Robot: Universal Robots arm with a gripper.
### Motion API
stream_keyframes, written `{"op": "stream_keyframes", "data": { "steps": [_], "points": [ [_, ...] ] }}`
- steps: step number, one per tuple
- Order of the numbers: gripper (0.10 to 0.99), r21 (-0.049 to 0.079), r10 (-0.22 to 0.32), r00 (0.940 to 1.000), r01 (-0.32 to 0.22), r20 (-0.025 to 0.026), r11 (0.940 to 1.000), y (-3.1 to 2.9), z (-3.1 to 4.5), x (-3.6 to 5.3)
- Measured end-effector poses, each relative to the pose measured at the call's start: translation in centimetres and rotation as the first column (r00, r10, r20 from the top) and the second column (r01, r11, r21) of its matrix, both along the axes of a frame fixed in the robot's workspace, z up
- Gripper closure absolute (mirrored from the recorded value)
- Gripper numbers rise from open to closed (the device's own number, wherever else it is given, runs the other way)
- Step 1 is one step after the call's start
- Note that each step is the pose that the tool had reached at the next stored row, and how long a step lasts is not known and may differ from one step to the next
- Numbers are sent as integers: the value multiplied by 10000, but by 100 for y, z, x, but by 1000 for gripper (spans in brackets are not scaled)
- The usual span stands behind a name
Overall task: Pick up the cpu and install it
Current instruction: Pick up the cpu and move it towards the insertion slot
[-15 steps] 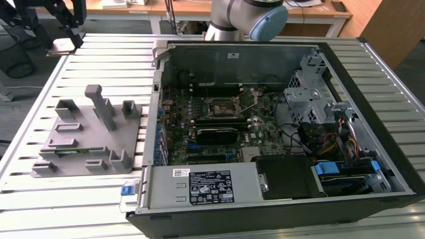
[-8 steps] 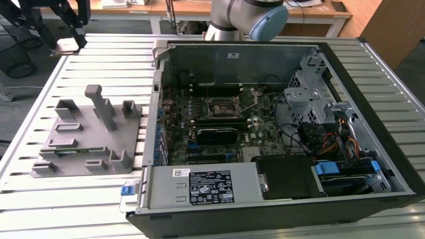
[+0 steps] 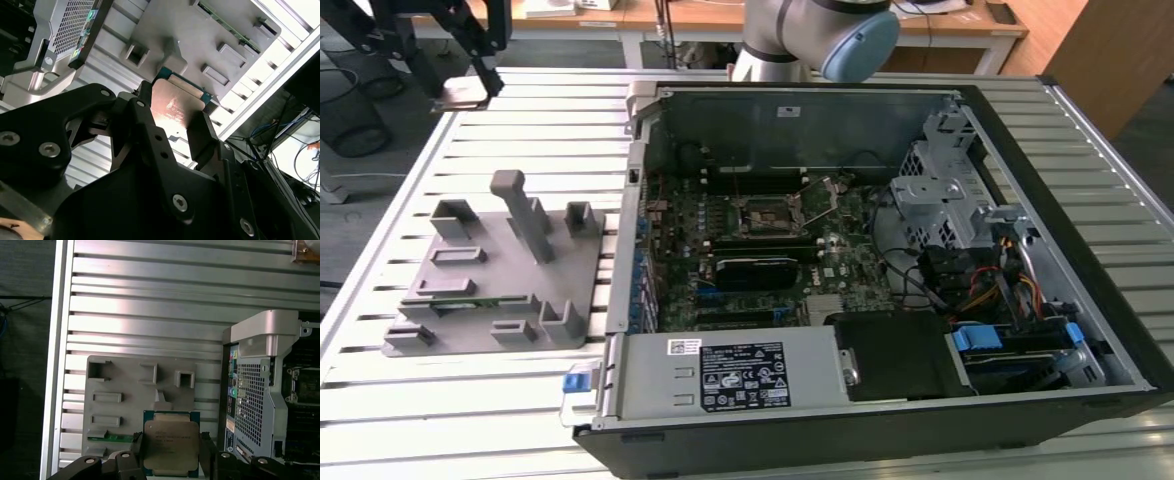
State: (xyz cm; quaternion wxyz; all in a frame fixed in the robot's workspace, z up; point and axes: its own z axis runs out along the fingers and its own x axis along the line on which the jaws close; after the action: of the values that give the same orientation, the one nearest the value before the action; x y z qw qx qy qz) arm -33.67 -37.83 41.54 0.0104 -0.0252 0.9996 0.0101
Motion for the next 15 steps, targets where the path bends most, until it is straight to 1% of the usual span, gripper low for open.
{"op": "stream_keyframes", "data": {
  "steps": [15],
  "points": [
    [561, 0, 0, 10000, 0, -5, 10000, 5, -3, 179]
  ]
}}
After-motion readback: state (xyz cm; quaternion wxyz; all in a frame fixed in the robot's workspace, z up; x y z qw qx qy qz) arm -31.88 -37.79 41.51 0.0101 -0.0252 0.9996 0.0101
